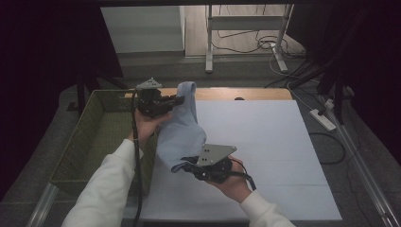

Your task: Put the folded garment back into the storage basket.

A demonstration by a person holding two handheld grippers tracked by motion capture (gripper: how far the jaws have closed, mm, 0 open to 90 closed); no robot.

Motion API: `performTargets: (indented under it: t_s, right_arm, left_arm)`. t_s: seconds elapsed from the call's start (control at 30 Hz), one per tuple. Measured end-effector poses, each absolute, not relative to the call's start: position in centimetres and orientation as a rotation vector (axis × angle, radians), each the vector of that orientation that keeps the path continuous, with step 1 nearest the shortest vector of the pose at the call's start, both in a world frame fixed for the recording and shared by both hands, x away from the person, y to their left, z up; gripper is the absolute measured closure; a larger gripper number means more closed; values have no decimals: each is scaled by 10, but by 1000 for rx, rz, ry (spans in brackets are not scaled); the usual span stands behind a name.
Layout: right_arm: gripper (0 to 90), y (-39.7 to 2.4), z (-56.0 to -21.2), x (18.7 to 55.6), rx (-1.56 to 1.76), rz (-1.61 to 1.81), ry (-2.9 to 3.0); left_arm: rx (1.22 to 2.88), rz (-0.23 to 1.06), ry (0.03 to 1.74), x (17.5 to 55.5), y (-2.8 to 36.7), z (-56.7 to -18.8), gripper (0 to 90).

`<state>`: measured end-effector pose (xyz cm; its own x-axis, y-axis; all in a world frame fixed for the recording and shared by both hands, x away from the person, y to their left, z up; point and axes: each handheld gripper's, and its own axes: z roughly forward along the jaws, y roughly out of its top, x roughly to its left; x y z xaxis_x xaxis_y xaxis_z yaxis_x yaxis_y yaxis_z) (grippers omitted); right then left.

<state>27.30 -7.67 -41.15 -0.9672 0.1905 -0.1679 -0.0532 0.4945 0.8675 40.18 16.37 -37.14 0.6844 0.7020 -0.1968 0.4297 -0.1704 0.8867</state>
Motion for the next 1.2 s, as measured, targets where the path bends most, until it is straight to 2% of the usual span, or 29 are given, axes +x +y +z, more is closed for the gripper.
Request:
performTargets:
  t_s: [1.2]
  right_arm:
    - [767, -29, -406, 284, 54, 1499, 2494]
  left_arm:
    - [1765, 380, 968, 393, 214, -365, 796]
